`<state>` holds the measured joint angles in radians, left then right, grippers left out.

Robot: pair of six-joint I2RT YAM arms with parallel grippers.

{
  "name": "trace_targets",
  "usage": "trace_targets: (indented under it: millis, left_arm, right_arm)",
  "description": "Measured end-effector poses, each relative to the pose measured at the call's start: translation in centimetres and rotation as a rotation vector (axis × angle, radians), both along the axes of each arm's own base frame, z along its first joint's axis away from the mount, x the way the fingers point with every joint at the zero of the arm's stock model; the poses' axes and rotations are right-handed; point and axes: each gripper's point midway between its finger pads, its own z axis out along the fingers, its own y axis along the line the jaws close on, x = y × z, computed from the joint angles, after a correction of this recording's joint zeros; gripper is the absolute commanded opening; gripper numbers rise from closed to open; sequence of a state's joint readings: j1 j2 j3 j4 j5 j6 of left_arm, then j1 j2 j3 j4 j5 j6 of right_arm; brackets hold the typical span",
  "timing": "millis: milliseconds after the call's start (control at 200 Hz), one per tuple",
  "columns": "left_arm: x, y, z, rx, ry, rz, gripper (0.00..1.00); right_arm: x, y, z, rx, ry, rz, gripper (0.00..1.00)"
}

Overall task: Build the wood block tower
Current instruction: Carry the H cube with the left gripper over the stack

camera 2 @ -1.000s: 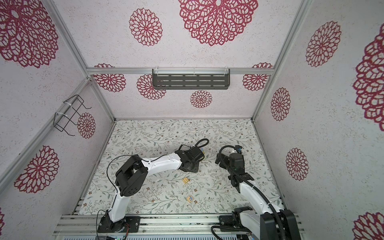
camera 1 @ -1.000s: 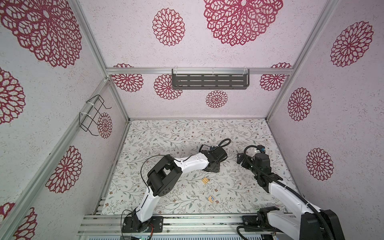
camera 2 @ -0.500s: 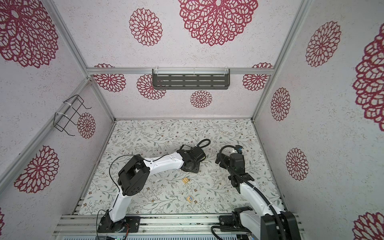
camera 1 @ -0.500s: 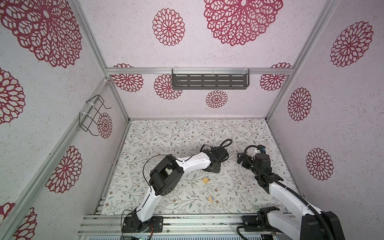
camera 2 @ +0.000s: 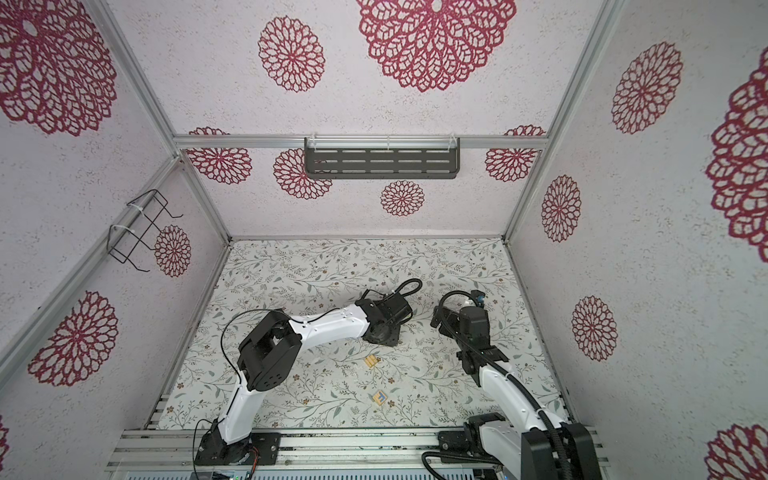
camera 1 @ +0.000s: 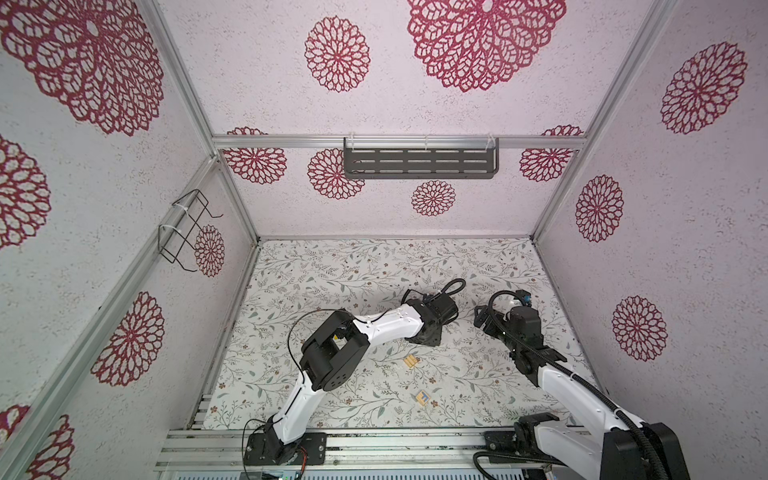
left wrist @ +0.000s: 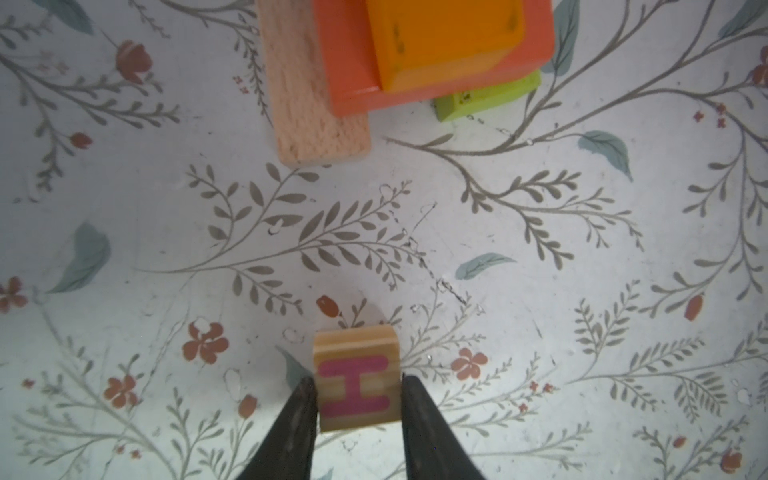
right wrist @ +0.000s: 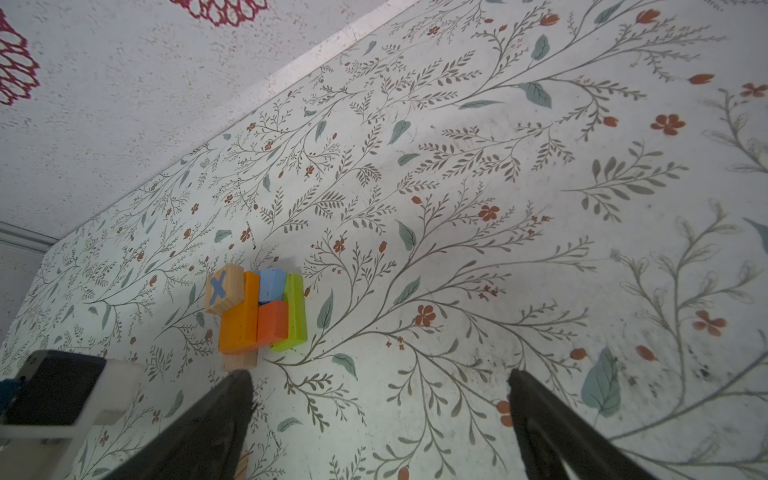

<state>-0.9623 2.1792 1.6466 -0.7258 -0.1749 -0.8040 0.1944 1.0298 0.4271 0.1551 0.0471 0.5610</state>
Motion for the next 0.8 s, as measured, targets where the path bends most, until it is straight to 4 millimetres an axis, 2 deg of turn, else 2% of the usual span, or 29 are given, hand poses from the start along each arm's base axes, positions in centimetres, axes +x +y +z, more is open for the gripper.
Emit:
trace_targets:
  millis: [495, 630, 801]
  left_arm:
    - [1.3, -0.9, 2.8, -0.018, -0.041, -0.009, 0.36]
    - [2.1, -1.3, 4.3, -0.036, -0.058, -0.009, 0.36]
    - [4.0, -1.7, 7.0, -0.075, -0.095, 0.001, 0.36]
  right_arm:
    - [-0.1, 0.0, 0.3, 0.001, -0.007, -0.001, 0.99]
    - [0.0, -0.1, 0.3, 0.001, -0.007, -0.002, 0.99]
    - [0.0, -0.1, 0.3, 0.001, -0.007, -0.003, 0.99]
